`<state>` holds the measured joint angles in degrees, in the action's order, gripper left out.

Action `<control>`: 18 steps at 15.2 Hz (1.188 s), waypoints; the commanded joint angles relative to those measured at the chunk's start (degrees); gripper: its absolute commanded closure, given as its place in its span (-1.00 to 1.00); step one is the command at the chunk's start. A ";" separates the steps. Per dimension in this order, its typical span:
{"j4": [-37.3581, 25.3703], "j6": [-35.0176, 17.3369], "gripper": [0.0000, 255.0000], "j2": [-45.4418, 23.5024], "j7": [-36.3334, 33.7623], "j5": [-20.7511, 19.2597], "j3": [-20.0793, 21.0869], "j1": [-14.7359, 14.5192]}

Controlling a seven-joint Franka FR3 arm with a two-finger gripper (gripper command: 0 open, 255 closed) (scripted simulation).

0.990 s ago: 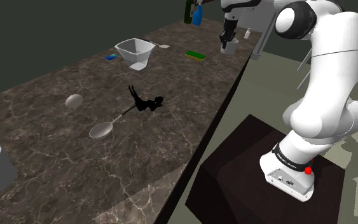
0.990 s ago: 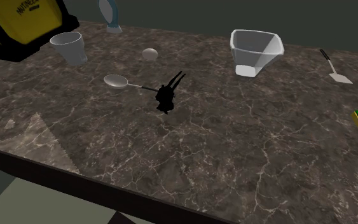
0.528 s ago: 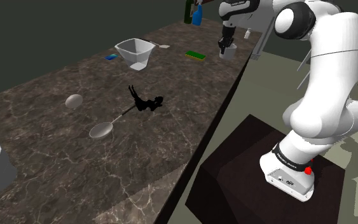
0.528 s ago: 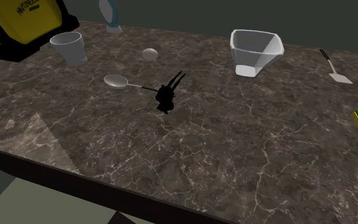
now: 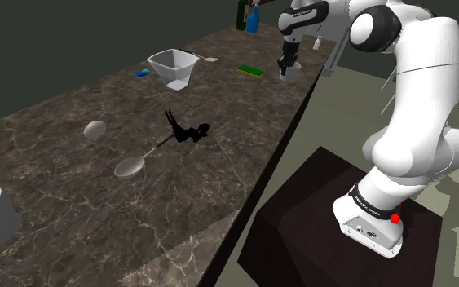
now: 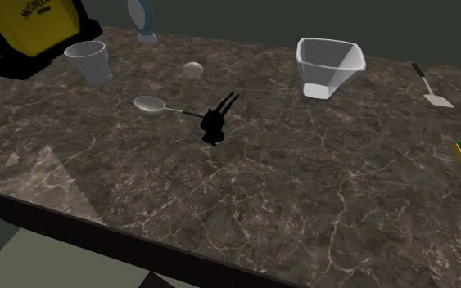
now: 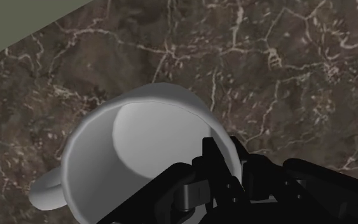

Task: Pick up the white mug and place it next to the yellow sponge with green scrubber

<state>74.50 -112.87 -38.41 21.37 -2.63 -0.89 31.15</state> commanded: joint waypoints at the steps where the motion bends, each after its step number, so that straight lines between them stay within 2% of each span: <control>1: 0.13 -0.19 1.00 -0.01 0.00 0.00 0.00 0.01; 5: 0.13 -0.19 1.00 -0.01 0.00 0.00 0.00 0.01; 6: 0.13 -0.19 -1.00 -0.01 0.00 0.00 0.00 0.01; 11: 0.12 -0.18 -1.00 -0.02 0.00 0.00 0.00 0.01; 15: -4.45 6.07 -1.00 1.66 0.08 0.05 0.04 -0.18; 18: -4.44 6.06 -1.00 1.66 0.08 0.05 0.04 -0.18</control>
<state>70.29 -107.05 -36.71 21.48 -2.57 -0.85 31.01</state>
